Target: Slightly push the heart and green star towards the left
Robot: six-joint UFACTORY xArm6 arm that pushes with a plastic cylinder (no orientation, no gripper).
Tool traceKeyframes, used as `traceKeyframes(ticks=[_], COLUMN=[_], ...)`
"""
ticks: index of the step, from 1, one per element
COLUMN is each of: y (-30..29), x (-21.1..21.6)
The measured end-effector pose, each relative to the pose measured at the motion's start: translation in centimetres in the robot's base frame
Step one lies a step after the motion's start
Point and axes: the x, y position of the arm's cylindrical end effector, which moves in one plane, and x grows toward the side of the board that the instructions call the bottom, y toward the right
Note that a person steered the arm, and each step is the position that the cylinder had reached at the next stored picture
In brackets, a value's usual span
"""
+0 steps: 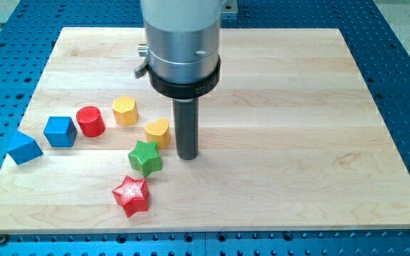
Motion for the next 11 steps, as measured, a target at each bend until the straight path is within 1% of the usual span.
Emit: traceKeyframes(ticks=[3,4,5,6,9,10,11], y=[-2.7,4.3,2.1,-1.2,-1.9,-1.0,6.9], x=[-2.2,1.3,3.6,4.1,3.2,4.5,5.1])
